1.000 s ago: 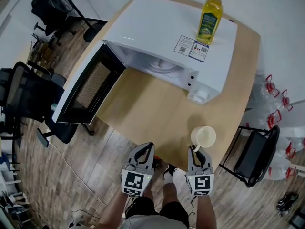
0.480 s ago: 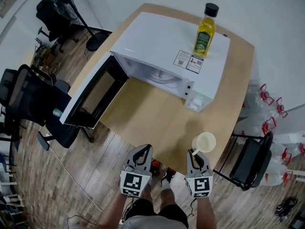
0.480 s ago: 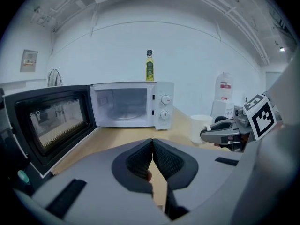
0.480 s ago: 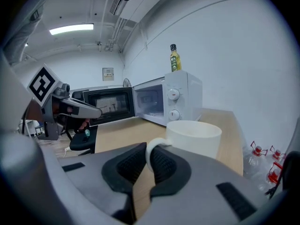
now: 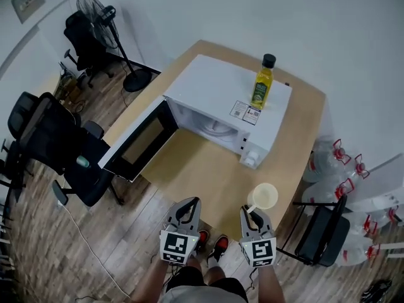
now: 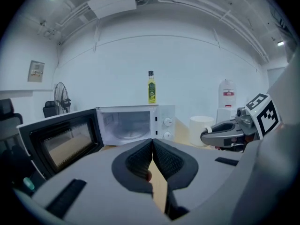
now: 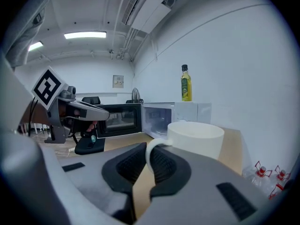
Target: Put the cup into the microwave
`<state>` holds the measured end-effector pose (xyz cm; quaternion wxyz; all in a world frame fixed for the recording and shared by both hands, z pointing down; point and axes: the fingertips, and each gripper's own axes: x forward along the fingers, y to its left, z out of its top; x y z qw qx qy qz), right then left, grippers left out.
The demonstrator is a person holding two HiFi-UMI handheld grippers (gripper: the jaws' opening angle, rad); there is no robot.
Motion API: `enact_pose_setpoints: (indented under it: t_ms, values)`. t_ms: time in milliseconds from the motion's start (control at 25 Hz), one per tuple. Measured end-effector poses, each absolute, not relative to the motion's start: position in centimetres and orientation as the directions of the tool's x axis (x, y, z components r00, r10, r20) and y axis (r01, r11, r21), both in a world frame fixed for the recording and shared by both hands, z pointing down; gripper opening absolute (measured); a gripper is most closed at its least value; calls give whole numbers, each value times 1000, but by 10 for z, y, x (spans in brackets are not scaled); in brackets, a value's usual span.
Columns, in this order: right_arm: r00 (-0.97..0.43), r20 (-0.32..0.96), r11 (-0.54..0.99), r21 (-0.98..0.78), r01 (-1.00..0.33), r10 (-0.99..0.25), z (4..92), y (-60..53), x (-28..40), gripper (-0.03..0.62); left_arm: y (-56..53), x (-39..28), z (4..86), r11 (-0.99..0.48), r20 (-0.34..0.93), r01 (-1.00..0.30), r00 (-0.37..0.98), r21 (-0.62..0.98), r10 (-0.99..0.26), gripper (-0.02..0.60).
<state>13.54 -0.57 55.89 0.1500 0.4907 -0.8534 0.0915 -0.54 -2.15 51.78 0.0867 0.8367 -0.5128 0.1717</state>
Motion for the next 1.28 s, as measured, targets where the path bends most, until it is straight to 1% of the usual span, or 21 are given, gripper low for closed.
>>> enact_pose_setpoints:
  t_ms: [320,640,1000,1280]
  values:
    - [-523,270,549,23,-836,-808,509,-9,126,32,-17,-6,476,-419,306,-907,384,-52,-871,23]
    - [-574,225,597,46,-801,-788,480,-9,113,32,-12,-15,450,-374,252,-925,347,-65,-903,23]
    - [-617,195,639,78,-765,-763,460,-20,87,32,-21,-38,440,-332,225,-940,308,-78,-924,23]
    - [-638,173,656,71,-752,-750,456,-50,57,32,-49,-66,438,-309,216,-948,286,-82,-934,23]
